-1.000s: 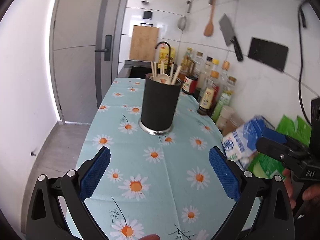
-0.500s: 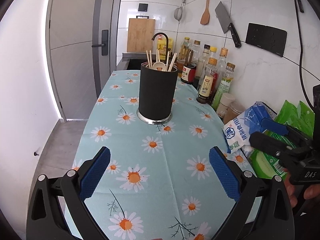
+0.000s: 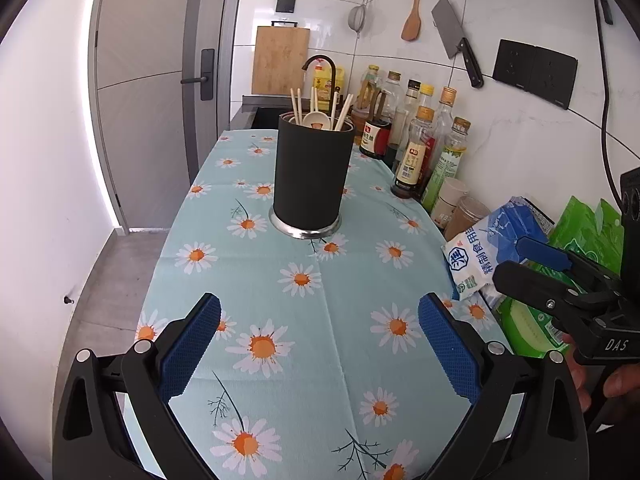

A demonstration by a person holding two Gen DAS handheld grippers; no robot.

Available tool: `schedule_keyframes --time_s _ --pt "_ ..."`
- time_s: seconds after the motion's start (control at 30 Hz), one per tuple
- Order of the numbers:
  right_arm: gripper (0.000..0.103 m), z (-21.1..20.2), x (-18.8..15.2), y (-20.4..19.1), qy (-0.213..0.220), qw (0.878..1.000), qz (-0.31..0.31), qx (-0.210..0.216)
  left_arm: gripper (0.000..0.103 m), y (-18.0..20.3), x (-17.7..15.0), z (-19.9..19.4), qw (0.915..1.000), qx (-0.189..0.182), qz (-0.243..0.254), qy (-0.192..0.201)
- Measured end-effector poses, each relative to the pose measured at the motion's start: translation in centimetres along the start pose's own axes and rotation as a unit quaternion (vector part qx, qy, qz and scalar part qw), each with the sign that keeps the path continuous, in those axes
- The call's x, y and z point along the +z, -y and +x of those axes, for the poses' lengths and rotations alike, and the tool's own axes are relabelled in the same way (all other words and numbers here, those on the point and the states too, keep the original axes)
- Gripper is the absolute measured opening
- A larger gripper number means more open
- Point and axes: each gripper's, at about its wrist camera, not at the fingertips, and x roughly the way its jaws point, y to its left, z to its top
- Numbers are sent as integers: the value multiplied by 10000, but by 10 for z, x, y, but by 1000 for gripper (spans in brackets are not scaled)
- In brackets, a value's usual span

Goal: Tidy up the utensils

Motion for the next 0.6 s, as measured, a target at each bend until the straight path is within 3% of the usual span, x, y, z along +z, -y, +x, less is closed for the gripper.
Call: schedule_keyframes --time_s 0.6 --pt "98 3 -1 4 -45 10000 -5 81 96 9 1 -1 9998 14 184 23"
